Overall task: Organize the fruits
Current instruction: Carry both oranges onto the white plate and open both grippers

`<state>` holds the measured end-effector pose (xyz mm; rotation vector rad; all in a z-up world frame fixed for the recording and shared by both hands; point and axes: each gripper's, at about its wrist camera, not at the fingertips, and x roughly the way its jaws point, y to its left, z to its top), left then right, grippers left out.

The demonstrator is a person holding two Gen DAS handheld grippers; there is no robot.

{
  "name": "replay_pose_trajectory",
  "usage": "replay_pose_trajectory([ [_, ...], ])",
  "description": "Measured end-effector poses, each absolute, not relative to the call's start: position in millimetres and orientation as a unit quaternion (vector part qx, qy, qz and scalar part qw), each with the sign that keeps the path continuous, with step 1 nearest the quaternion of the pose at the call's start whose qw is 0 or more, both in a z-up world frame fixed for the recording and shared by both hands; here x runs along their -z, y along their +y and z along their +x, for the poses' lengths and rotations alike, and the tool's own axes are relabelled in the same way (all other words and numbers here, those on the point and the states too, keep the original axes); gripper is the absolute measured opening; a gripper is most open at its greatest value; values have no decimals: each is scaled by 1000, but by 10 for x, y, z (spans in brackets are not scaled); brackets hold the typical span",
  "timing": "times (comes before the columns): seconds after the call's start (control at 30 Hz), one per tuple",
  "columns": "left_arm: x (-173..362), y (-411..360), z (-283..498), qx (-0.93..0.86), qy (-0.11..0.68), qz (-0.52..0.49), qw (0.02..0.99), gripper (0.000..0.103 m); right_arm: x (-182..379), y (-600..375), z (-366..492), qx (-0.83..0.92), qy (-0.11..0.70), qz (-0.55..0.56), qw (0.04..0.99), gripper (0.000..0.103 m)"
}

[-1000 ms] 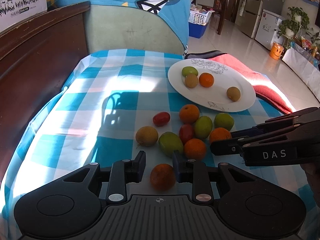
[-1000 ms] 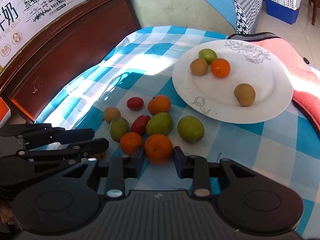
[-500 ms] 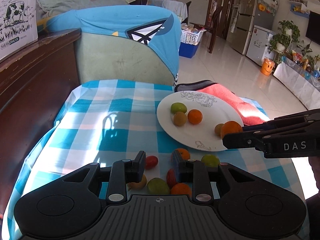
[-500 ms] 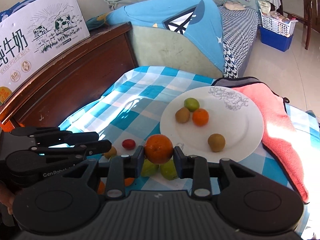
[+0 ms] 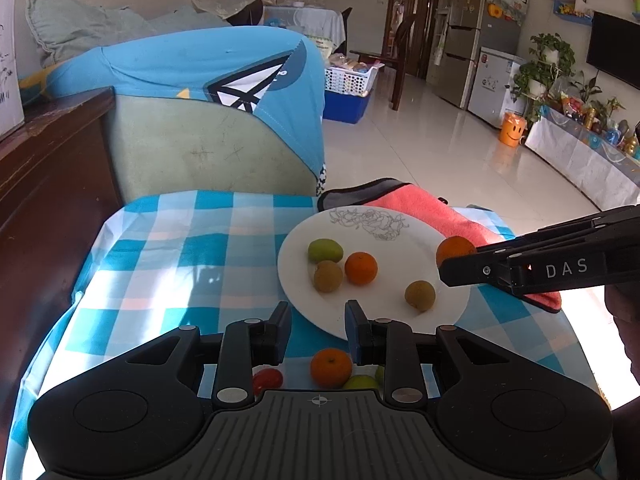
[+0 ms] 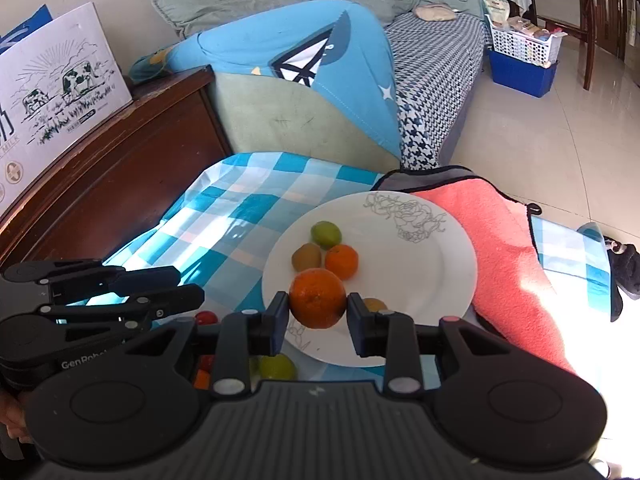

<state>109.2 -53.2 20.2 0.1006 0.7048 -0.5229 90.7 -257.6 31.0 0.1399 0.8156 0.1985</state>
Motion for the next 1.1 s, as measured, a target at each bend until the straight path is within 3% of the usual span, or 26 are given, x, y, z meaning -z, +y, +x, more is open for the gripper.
replay_pose_trajectory([
  [0.53,21,-142,582,281,422,96,856,29,-224,-2588,951,-90,413,89,902,32],
  [0.77,172,-177,402,261,429,142,853,43,-191,-2602,958,-85,419,93,899,32],
  [1.1,306,-200,449,252,442,134,850,28,-187,-2598,974,-84,420,95,899,32],
])
